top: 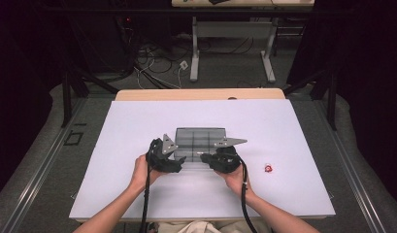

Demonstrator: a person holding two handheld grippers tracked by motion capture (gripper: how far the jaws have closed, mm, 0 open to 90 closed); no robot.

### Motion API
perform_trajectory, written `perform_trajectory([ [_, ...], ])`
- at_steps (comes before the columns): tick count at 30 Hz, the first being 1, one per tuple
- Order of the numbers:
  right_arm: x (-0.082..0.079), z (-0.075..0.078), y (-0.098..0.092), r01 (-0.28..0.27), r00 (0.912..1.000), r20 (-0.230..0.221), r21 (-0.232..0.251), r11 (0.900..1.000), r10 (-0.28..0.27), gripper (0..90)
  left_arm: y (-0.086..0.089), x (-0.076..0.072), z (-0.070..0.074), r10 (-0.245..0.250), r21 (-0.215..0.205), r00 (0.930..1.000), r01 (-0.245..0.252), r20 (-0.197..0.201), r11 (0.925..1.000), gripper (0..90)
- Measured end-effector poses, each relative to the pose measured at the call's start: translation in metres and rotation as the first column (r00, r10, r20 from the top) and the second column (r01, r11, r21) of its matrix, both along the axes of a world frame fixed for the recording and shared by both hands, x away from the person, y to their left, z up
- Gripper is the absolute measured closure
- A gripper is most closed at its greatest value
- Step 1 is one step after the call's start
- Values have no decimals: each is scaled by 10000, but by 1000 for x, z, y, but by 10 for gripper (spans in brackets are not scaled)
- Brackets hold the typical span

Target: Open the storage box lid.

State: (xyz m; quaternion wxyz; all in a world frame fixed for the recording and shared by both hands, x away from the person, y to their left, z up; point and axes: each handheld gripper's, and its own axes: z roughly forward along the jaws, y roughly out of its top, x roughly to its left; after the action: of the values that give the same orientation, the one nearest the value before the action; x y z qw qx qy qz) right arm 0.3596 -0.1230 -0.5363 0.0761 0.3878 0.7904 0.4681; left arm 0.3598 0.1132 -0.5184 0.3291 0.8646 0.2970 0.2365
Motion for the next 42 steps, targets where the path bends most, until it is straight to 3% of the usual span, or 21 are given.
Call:
perform_trajectory([
  [1,0,-1,0,23,10000,82,87,10000,-24,855,-1,0,-1,69,-125,9998,-67,185,9999,251],
  [4,0,0,0,-24,10000,19,22,10000,24,854,-1,-1,-3,110,21,9993,-111,358,9999,329],
  [7,1,-1,0,-46,9999,91,53,10000,46,854,2,-1,-5,113,-1,9992,-113,383,9999,386],
  [13,2,-1,0,-91,9999,53,16,10000,91,854,3,-4,-7,23,-356,9974,2,717,9994,471],
  [19,2,2,-2,-37,9999,101,-9,10000,37,831,7,-4,-9,74,-530,9945,-18,1048,9986,499],
  [20,1,3,-3,-74,10000,-44,-142,9999,74,816,7,-4,-10,85,-665,9952,-21,971,9978,505],
  [21,2,3,-3,-51,9999,128,-34,10000,52,807,8,-4,-9,92,-707,9957,-27,927,9975,507],
  [30,-1,10,-15,-222,9997,-134,-466,9987,216,695,10,-4,-9,183,-1034,9939,-70,1084,9946,529],
  [42,-2,17,-41,100,9994,342,-1271,9918,-57,631,12,-3,-10,300,-1249,9914,-140,1274,9921,555],
])
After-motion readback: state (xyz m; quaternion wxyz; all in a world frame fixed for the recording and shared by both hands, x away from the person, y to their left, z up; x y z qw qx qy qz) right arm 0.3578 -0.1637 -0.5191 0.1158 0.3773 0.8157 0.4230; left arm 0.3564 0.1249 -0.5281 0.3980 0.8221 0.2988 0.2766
